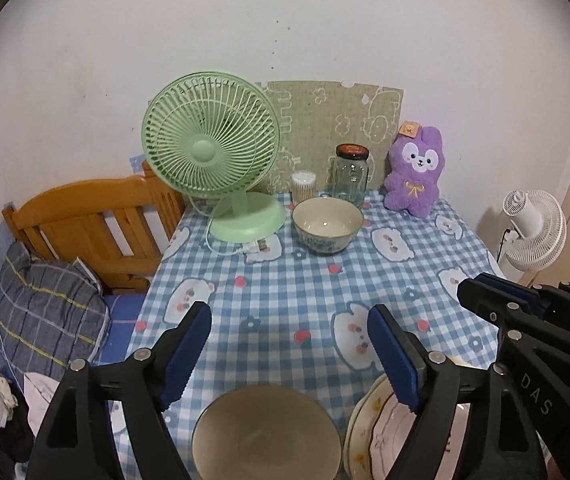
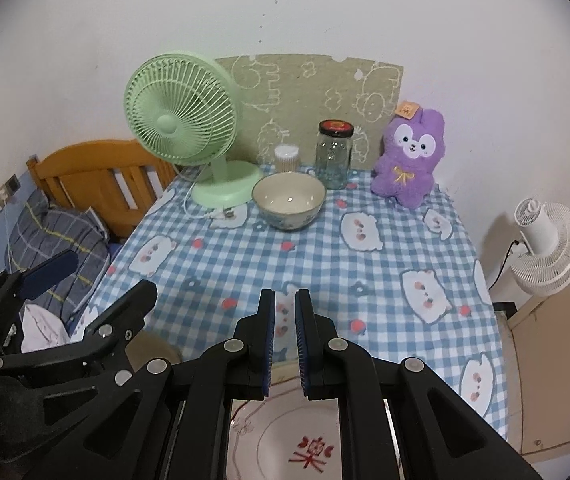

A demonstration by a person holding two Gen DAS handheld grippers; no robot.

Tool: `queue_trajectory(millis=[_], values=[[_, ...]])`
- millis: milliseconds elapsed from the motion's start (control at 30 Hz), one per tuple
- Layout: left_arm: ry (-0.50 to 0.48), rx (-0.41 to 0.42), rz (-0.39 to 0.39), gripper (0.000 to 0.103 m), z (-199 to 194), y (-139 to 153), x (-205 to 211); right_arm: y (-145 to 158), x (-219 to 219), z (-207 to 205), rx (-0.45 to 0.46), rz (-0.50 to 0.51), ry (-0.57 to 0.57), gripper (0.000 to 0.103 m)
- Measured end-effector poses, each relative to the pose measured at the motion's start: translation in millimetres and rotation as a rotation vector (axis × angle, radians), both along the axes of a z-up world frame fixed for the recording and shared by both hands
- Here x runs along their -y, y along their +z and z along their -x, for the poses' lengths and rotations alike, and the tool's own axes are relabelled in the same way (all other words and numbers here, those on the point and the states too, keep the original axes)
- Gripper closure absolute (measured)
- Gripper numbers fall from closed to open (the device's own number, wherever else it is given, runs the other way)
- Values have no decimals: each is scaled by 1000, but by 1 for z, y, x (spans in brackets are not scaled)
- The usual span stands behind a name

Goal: Organize plates and bowls
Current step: 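Move both tools toward the small cream bowl beside the green fan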

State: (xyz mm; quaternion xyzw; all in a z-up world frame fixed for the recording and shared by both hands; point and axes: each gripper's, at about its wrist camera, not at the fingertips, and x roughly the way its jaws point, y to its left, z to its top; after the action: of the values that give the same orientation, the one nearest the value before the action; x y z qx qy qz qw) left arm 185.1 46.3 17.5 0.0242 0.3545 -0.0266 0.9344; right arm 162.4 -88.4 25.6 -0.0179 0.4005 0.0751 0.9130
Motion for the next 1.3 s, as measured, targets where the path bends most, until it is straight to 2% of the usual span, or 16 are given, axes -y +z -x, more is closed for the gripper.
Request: queue_trajectory(millis=[400,767,1033,1200,1300], values=[[47,33,-27,11,-39,6,12,12,15,-39,56,-22,-18,90],[67,4,-24,10,-86,-7,17,-2,23,-91,49,-74,-14,90],[75,-43,-19,10,-124,-29,22,-18,22,-126,71,28,-28,90],[54,-65,-51,10,-142,-43,28,-32,24,-147,28,34,-12,90],[48,-84,-37,10,-153,-48,29,-41,23,-158,32,48,2,90]])
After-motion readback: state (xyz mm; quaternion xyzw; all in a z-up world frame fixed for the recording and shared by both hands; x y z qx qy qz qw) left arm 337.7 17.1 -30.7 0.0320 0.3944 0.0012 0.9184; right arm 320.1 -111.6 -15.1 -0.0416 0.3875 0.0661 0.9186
